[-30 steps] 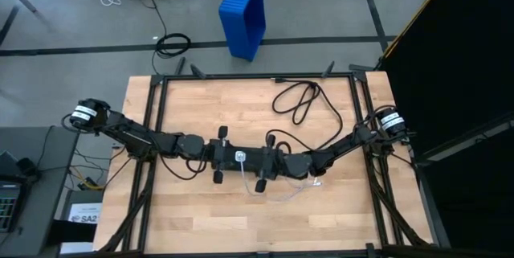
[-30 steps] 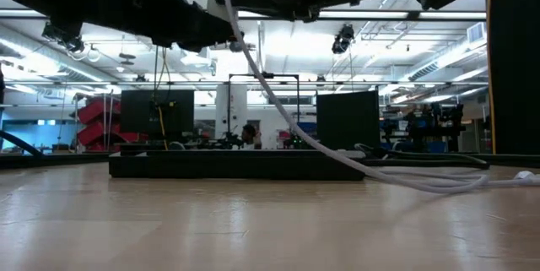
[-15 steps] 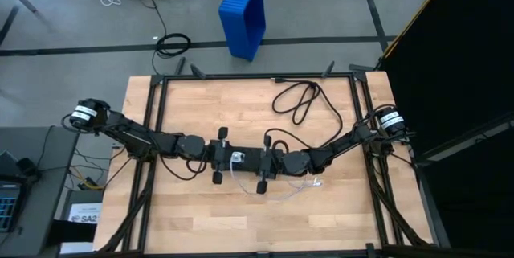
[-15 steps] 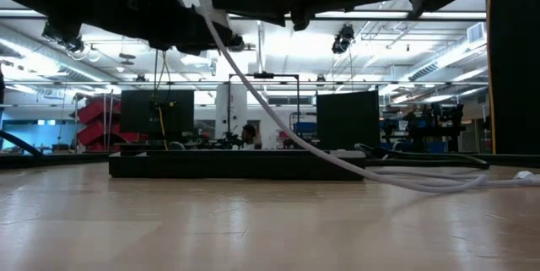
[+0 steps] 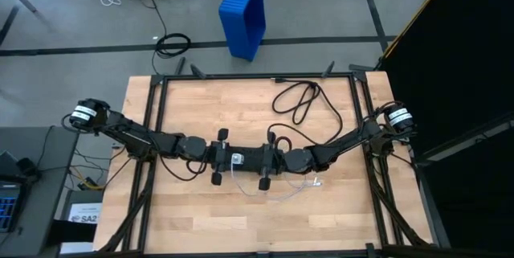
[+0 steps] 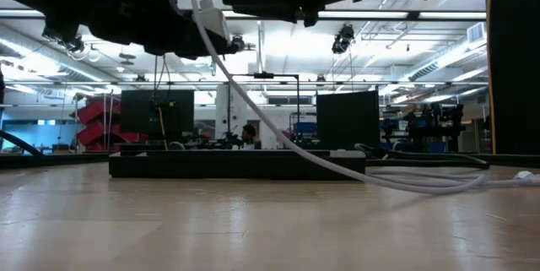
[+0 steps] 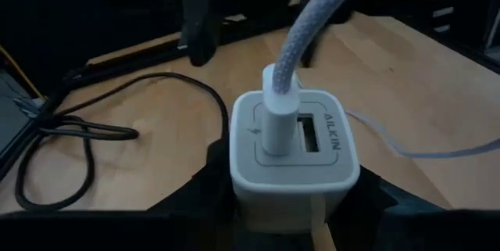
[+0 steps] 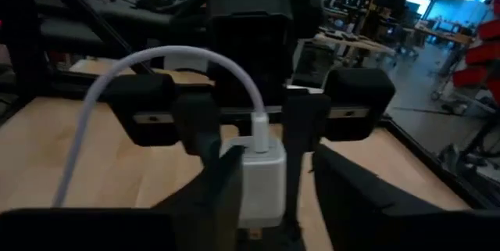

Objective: Insert USB
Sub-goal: Insert the white charger adapter into the black outlet extension

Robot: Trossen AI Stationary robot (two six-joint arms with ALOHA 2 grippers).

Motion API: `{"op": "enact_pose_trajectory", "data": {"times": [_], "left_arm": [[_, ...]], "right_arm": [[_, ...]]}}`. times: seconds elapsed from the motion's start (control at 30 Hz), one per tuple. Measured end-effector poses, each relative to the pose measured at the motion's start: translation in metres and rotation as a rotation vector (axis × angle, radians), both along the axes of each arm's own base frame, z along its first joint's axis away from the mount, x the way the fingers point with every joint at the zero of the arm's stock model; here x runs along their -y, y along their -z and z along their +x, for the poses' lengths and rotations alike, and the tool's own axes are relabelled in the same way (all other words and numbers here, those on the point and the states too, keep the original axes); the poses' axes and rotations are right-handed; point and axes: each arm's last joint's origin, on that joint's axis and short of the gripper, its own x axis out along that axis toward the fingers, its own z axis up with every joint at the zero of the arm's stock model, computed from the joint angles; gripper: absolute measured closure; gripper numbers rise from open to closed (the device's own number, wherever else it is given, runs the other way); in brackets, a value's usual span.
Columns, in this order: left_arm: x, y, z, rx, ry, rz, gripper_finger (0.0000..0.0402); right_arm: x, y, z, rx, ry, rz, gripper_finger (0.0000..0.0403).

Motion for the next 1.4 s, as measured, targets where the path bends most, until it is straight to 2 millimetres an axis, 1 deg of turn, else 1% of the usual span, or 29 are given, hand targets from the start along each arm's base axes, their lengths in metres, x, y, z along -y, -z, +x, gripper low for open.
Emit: {"op": "enact_pose_trajectory", "data": {"times": [0.13, 0.23, 0.3, 0.4, 0.53, 0.73, 1.0, 1.23, 1.4], "left_arm": [[0.003, -0.012, 0.007, -0.006, 0.001, -0.011, 0.0272], [0.006, -0.016, 0.010, -0.044, 0.004, -0.018, 0.0272], [0.007, -0.017, 0.010, -0.049, 0.002, -0.018, 0.0272], [0.007, -0.016, 0.010, -0.060, 0.001, -0.017, 0.0272], [0.008, -0.013, 0.012, -0.058, 0.000, -0.017, 0.0272], [0.007, -0.002, 0.019, -0.097, -0.018, -0.002, 0.0272], [0.007, -0.003, 0.021, -0.107, -0.022, -0.002, 0.0269], [0.007, -0.004, 0.021, -0.103, -0.025, -0.001, 0.0216], [0.007, -0.007, 0.021, -0.070, -0.019, -0.002, 0.0196]], "right_arm": [[0.004, 0.002, 0.002, -0.014, -0.082, 0.065, 0.0197], [0.008, 0.002, 0.004, -0.011, -0.113, 0.102, 0.0173], [0.010, 0.002, 0.004, -0.010, -0.114, 0.110, 0.0164], [0.011, 0.002, 0.005, -0.010, -0.114, 0.121, 0.0160], [0.015, 0.007, 0.009, 0.000, -0.100, 0.127, 0.0176], [0.025, 0.020, 0.016, -0.014, -0.102, 0.150, 0.0219], [0.021, 0.019, 0.015, -0.017, -0.104, 0.091, 0.0290], [0.020, 0.019, 0.014, -0.011, -0.076, 0.064, 0.0290], [0.017, 0.016, 0.013, 0.005, -0.062, 0.050, 0.0290]]}}
